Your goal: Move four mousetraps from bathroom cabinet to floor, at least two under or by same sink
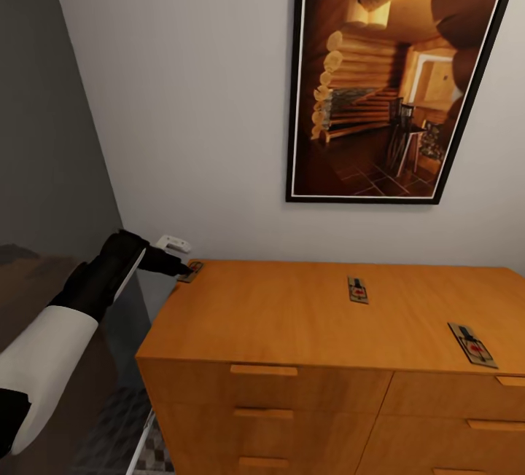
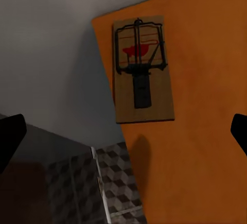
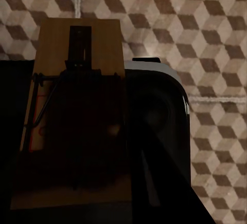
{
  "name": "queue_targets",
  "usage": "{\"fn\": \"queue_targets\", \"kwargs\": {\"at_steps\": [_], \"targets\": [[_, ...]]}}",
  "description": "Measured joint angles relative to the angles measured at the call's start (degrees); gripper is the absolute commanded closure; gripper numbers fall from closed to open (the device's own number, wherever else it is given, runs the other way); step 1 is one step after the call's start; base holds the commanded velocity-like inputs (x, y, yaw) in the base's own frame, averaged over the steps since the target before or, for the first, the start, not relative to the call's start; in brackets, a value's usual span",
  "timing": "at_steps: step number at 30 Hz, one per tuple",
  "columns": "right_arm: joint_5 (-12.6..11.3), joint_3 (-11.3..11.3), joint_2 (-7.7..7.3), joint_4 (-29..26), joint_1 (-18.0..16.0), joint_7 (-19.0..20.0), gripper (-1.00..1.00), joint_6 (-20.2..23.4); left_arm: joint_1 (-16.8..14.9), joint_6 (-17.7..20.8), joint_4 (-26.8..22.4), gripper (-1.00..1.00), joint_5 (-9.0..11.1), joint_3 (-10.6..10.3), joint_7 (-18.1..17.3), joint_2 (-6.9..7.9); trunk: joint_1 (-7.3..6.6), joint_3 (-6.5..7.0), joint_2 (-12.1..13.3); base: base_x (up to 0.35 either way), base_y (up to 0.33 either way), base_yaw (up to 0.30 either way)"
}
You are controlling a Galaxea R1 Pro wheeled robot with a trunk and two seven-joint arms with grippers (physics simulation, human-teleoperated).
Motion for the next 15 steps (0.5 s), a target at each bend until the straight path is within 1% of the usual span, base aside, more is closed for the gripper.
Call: {"fn": "queue_targets", "kwargs": {"at_steps": [8,13,15], "targets": [[0.0,0.0,0.0,0.0,0.0,0.0,1.0,0.0,0.0,0.0,0.8,-1.0,0.0,-0.2,0.0,-0.54,0.01,0.0,0.0,0.01,0.0,0.0],[0.0,0.0,0.08,0.0,0.0,0.0,1.0,0.0,0.0,0.0,0.9,-1.0,0.1,-0.7,0.0,-1.79,0.01,0.0,0.0,0.001,0.0,0.0],[0.0,0.0,0.08,0.0,0.0,0.0,1.0,0.0,0.0,0.0,0.9,-1.0,0.1,-0.7,0.0,-2.0,0.01,0.0,0.0,0.0,0.0,0.0]]}}
